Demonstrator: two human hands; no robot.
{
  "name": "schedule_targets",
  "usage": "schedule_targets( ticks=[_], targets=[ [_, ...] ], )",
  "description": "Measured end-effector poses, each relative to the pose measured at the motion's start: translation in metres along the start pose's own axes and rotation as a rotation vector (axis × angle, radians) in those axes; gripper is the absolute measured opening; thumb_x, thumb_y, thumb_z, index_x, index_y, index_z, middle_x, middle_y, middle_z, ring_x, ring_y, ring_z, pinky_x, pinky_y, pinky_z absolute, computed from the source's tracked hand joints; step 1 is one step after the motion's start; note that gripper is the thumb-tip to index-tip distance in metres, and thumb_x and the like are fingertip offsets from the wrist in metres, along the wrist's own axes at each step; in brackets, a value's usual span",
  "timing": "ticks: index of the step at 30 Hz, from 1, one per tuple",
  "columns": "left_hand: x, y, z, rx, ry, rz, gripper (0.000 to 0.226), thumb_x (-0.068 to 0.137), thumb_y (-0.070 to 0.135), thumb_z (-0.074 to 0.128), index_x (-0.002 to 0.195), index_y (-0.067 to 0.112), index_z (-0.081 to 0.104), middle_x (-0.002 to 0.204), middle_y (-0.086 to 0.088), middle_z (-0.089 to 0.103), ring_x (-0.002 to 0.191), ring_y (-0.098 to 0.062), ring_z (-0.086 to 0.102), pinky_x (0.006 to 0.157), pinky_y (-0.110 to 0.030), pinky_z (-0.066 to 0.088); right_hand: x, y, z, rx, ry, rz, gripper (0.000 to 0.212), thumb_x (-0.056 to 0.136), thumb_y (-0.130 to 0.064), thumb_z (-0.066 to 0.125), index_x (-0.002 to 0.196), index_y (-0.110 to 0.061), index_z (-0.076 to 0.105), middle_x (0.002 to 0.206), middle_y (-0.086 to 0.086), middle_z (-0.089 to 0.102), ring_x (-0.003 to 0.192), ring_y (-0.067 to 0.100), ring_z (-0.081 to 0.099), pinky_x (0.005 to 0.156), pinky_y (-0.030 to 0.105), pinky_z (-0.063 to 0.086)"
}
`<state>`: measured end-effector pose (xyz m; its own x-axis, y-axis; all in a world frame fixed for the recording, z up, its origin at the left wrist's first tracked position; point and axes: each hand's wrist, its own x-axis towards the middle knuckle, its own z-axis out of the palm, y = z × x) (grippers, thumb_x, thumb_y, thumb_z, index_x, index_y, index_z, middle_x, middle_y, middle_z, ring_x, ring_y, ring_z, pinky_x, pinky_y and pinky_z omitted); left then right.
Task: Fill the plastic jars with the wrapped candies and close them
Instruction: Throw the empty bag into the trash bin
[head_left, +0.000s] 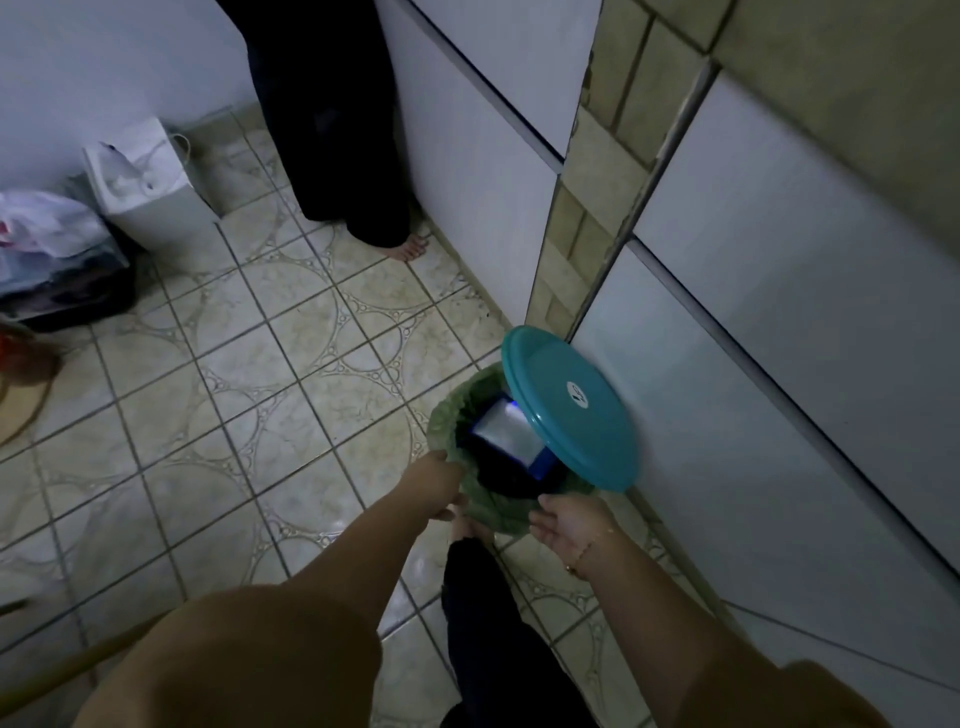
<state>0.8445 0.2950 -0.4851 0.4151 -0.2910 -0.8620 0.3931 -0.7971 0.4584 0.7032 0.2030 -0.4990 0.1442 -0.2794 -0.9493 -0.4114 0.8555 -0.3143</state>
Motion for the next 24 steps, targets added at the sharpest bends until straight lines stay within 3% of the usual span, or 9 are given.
schedule_targets(
  ticks=[3,6,9,12,15,17,20,22,24],
  targets=[
    [-0.014,0.004,0.002,-0.003,0.004,0.014,0.023,0.096,0.006,0.044,0.077,0.019,0.044,0.083,-0.004,0.053,0.083,-0.028,0.062,0.054,-0.032,0.044,-0.007,0.002,0.001,0.001,-0.015,-0.008,0.031,0.096,-0.001,0.047,0.124,0.011,0.046,0.083,0.010,0.050,0.080,0.022,0.052,0.088,0.036,0.046],
    [-0.032,0.009,0.000,-0.003,0.023,0.028,0.022,0.096,0.006,0.044,0.077,0.018,0.045,0.081,-0.002,0.053,0.081,-0.028,0.060,0.055,-0.031,0.043,-0.021,0.000,-0.003,-0.005,-0.027,-0.036,0.032,0.096,-0.001,0.045,0.126,0.010,0.045,0.092,0.011,0.051,0.104,0.031,0.052,0.093,0.039,0.043],
    [-0.060,0.016,0.000,0.033,0.035,0.072,0.006,0.097,0.010,0.044,0.098,0.015,0.047,0.093,-0.008,0.056,0.074,-0.023,0.059,0.058,-0.032,0.046,-0.049,-0.006,-0.010,0.000,-0.051,-0.067,0.034,0.095,0.000,0.046,0.128,0.007,0.043,0.100,0.013,0.051,0.118,0.034,0.049,0.090,0.038,0.042],
    [-0.096,0.027,0.005,0.117,0.052,0.133,0.014,0.097,0.012,0.043,0.108,0.016,0.050,0.102,-0.009,0.054,0.066,-0.014,0.053,0.067,-0.031,0.052,-0.087,-0.010,-0.022,-0.003,-0.093,-0.109,0.032,0.096,-0.001,0.046,0.127,0.003,0.044,0.089,0.008,0.050,0.107,0.031,0.049,0.089,0.037,0.040],
    [-0.139,0.040,0.016,0.190,0.046,0.171,0.011,0.096,0.011,0.044,0.091,0.013,0.053,0.099,-0.009,0.056,0.063,-0.012,0.052,0.059,-0.026,0.049,-0.131,-0.013,-0.040,0.029,-0.124,-0.155,0.023,0.096,-0.001,0.045,0.118,-0.009,0.042,0.091,0.009,0.050,0.093,0.026,0.051,0.090,0.038,0.040],
    [-0.170,0.052,0.026,0.197,0.020,0.201,0.012,0.095,0.011,0.046,0.086,0.013,0.054,0.094,-0.008,0.058,0.061,-0.012,0.053,0.055,-0.025,0.047,-0.162,-0.017,-0.053,0.067,-0.134,-0.206,0.034,0.096,-0.002,0.046,0.127,-0.012,0.038,0.086,0.008,0.049,0.079,0.022,0.052,0.081,0.037,0.043],
    [-0.216,0.072,0.045,0.234,-0.026,0.279,0.017,0.095,0.014,0.047,0.080,0.016,0.053,0.088,-0.004,0.061,0.068,-0.014,0.056,0.060,-0.026,0.048,-0.209,-0.026,-0.079,0.111,-0.145,-0.275,0.041,0.095,-0.001,0.048,0.134,-0.006,0.037,0.085,0.010,0.050,0.076,0.022,0.051,0.070,0.033,0.045],
    [-0.245,0.087,0.060,0.262,-0.053,0.339,0.010,0.095,0.014,0.048,0.088,0.014,0.055,0.102,-0.011,0.064,0.080,-0.018,0.058,0.063,-0.028,0.049,-0.242,-0.033,-0.099,0.133,-0.161,-0.329,0.033,0.095,-0.001,0.047,0.128,-0.003,0.045,0.084,0.010,0.052,0.076,0.022,0.052,0.079,0.036,0.046],
    [-0.272,0.106,0.077,0.281,-0.077,0.407,0.011,0.096,0.016,0.047,0.099,0.011,0.056,0.115,-0.015,0.064,0.082,-0.019,0.058,0.064,-0.028,0.048,-0.275,-0.041,-0.120,0.182,-0.166,-0.386,0.026,0.095,0.000,0.045,0.121,-0.005,0.047,0.083,0.010,0.052,0.079,0.025,0.054,0.079,0.037,0.046]
  ],
)
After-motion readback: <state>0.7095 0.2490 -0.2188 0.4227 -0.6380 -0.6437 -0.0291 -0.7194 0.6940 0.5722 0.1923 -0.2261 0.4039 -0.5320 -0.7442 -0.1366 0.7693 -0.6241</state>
